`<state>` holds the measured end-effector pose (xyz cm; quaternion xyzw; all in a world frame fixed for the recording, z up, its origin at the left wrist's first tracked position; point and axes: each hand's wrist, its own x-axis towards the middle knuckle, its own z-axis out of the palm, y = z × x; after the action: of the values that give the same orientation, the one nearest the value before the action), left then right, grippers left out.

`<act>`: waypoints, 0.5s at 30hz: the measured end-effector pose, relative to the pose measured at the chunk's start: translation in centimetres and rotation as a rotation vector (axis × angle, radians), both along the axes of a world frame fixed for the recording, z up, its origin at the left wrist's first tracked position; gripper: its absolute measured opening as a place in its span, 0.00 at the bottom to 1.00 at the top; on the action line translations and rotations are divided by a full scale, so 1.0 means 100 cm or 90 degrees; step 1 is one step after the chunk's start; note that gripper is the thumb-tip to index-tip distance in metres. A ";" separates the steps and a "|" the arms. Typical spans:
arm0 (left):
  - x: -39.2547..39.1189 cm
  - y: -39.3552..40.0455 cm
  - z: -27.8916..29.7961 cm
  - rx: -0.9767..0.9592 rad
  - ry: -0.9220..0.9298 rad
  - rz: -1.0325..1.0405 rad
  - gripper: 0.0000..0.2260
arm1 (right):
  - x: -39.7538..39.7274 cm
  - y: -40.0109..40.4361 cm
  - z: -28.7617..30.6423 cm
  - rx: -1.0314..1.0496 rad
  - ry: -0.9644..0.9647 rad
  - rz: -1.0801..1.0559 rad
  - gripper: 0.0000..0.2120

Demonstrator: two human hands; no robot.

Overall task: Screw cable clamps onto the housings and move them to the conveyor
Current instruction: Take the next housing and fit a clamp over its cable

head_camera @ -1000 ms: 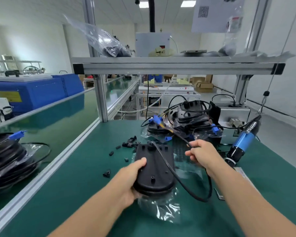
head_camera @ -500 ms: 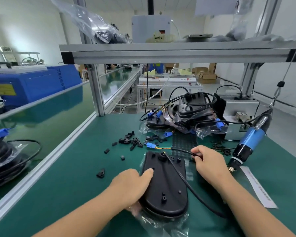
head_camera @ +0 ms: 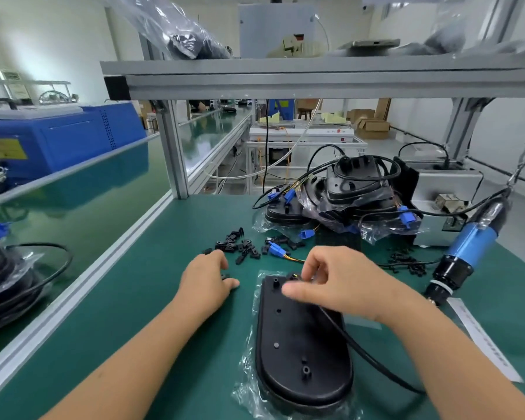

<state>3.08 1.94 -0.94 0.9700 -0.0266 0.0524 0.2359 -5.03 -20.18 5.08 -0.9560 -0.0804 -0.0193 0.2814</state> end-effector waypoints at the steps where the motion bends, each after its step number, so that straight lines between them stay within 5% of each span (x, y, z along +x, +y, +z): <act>1: 0.003 0.000 -0.001 -0.003 0.000 0.003 0.10 | -0.002 0.001 0.000 -0.032 0.023 0.002 0.21; 4: 0.008 0.005 -0.001 0.001 -0.031 0.005 0.01 | -0.004 -0.003 -0.002 -0.067 0.035 -0.011 0.14; 6: 0.006 0.006 0.002 0.009 -0.052 -0.001 0.04 | -0.003 -0.007 -0.001 -0.104 0.017 -0.011 0.09; 11: -0.012 -0.022 0.032 -0.402 0.063 -0.143 0.10 | 0.001 -0.012 0.001 -0.184 -0.061 -0.015 0.01; 15: -0.016 -0.054 0.057 -0.418 0.159 -0.306 0.09 | 0.006 -0.013 -0.005 -0.228 -0.106 0.013 0.06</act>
<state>1.48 -3.46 4.74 0.8086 -0.2055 -0.1161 0.5389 -4.41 -21.44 4.57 -0.9850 -0.1155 -0.0810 0.0990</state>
